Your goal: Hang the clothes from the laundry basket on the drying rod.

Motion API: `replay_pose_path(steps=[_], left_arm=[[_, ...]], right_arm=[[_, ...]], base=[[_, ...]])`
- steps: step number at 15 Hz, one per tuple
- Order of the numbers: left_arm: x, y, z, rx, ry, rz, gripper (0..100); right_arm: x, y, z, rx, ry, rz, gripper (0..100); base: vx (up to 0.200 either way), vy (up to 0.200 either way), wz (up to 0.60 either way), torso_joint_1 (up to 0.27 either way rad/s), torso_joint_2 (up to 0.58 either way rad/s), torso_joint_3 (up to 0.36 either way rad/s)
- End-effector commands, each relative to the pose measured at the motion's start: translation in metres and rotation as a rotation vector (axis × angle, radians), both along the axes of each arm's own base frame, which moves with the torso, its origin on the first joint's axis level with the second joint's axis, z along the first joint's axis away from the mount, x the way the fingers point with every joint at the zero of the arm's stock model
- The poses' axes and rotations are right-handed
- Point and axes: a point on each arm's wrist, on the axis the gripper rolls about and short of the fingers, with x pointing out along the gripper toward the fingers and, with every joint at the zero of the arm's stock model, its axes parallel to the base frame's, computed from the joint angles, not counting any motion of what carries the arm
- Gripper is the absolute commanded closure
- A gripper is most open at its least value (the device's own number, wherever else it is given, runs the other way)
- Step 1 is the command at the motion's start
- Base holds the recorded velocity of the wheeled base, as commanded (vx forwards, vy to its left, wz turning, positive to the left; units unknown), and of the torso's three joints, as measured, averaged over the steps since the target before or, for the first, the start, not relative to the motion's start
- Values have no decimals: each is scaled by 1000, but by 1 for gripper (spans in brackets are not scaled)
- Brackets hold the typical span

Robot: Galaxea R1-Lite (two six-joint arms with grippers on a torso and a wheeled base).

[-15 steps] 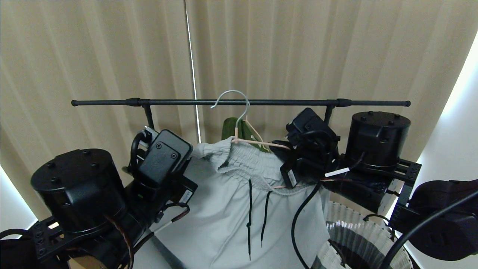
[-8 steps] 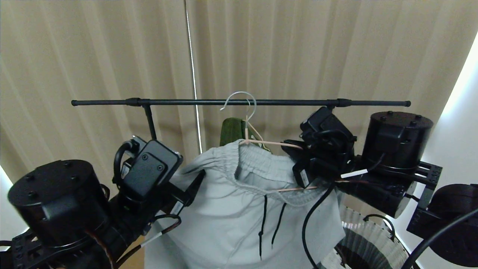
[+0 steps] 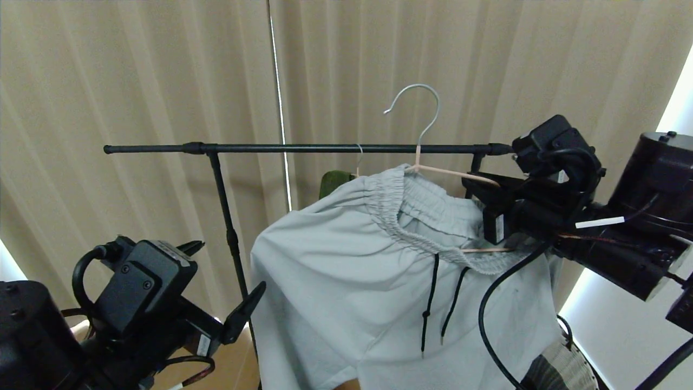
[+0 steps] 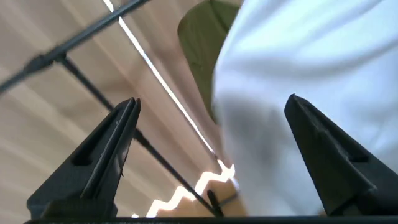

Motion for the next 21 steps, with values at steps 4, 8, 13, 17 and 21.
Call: replay_pose_path(steps=[4,8,13,17,21], left_arm=[[16,1,-8,18,40,13,0],[17,0,-8,21,39,13,100],[19,36,-22,115,77,175,100],[14,49,-27,151,92,224,100],[16,41,-16,127,46,190,100]], right_arm=[[-21,-6,19,38,-62,28,100],[-29,-7,20,42,-67,39,100],[-19,-24,21,42,-74,-44,100],[-19,-33,23,45,-83,-79,100],[-19,-32,21,41,-76,-80,100]], base=[[0,0,0,0,0,0],[0,0,0,0,0,0],[0,0,0,0,0,0],[0,0,0,0,0,0],[0,0,0,0,0,0]])
